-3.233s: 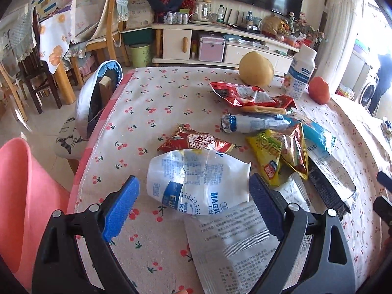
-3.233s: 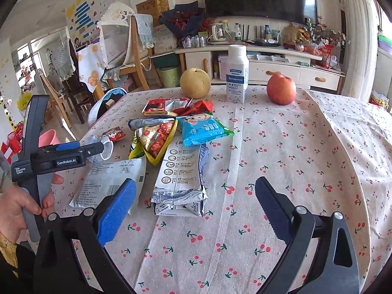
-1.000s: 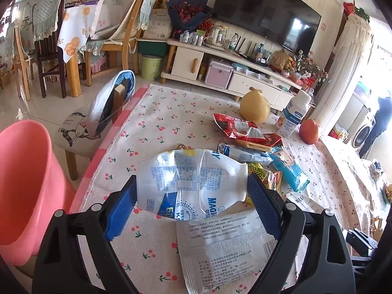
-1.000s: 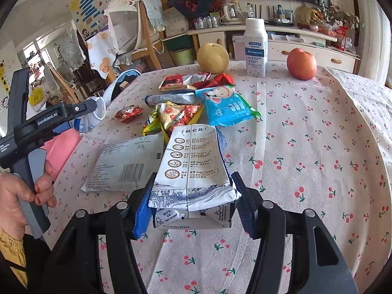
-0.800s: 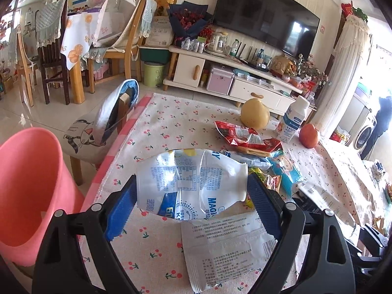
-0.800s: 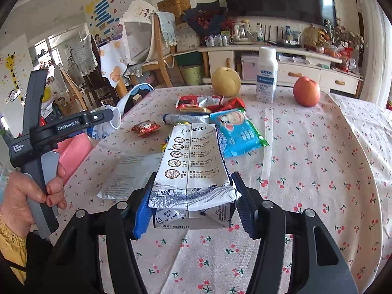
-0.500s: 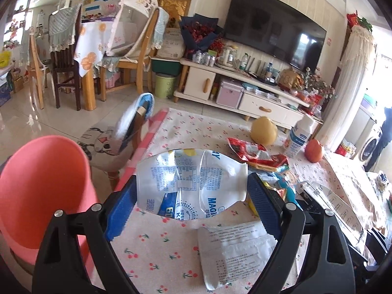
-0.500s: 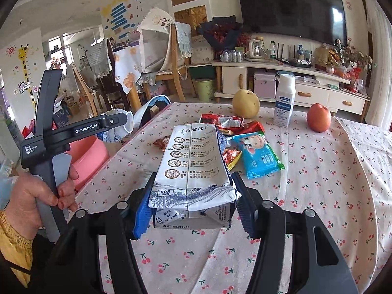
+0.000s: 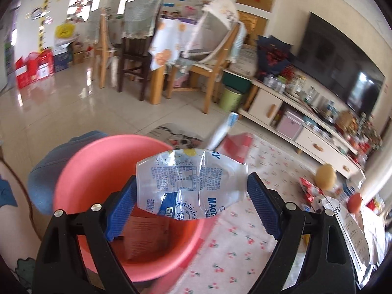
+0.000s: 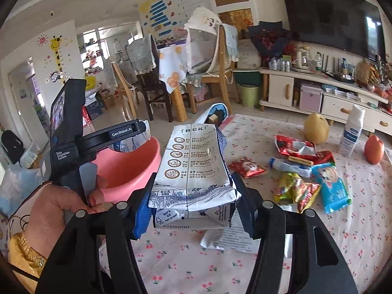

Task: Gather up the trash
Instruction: 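Carry both items over the pink bucket and open both grippers to drop them, then move both grippers back over the table toward the snack wrappers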

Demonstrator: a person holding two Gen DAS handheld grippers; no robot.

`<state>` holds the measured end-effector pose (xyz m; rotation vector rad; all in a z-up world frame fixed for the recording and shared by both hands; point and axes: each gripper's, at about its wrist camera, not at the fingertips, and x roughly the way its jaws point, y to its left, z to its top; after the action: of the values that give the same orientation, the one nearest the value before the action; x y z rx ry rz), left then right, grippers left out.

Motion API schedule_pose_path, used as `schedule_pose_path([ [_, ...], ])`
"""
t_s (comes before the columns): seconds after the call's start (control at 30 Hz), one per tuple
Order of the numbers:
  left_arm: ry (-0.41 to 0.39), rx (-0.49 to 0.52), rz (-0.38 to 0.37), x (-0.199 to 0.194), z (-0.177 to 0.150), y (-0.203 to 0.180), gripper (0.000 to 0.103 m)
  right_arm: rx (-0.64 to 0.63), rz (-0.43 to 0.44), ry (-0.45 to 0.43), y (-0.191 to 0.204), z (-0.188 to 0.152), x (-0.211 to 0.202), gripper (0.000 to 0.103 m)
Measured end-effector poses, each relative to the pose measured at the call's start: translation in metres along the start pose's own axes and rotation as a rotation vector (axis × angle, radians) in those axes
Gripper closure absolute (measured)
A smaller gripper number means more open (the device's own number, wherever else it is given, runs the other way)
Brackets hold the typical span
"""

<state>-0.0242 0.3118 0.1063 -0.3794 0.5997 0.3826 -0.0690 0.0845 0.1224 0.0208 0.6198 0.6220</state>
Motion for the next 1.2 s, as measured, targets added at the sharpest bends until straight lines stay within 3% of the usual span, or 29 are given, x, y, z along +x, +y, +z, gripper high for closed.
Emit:
schedule_pose_path([
  [0.13,0.008,-0.082,0.09,0.007,0.013,0.033,0.015,-0.018,0.06,0.018,0.025,0.015,0.027,0.043],
  [0.4,0.036,-0.207,0.126,0.015,0.028,0.073,0.015,-0.046,0.162,0.068,0.067,0.033,0.088,0.043],
  [0.77,0.045,-0.287,0.161,0.019,0.032,0.101,0.015,-0.103,0.194,0.159,0.099,0.021,0.148,0.043],
  [0.87,0.062,-0.28,0.168,0.022,0.03,0.101,0.015,-0.152,0.131,0.152,0.103,0.013,0.154,0.039],
  [0.93,0.085,-0.27,0.165,0.026,0.03,0.1,0.015,-0.153,0.122,0.147,0.101,0.009,0.155,0.021],
  [1.0,0.085,-0.266,0.167,0.027,0.03,0.099,0.015,-0.14,0.108,0.134,0.096,0.006,0.151,0.016],
  [1.2,0.054,-0.233,0.142,0.026,0.027,0.092,0.013,-0.113,0.033,0.102,0.075,0.004,0.135,0.012],
])
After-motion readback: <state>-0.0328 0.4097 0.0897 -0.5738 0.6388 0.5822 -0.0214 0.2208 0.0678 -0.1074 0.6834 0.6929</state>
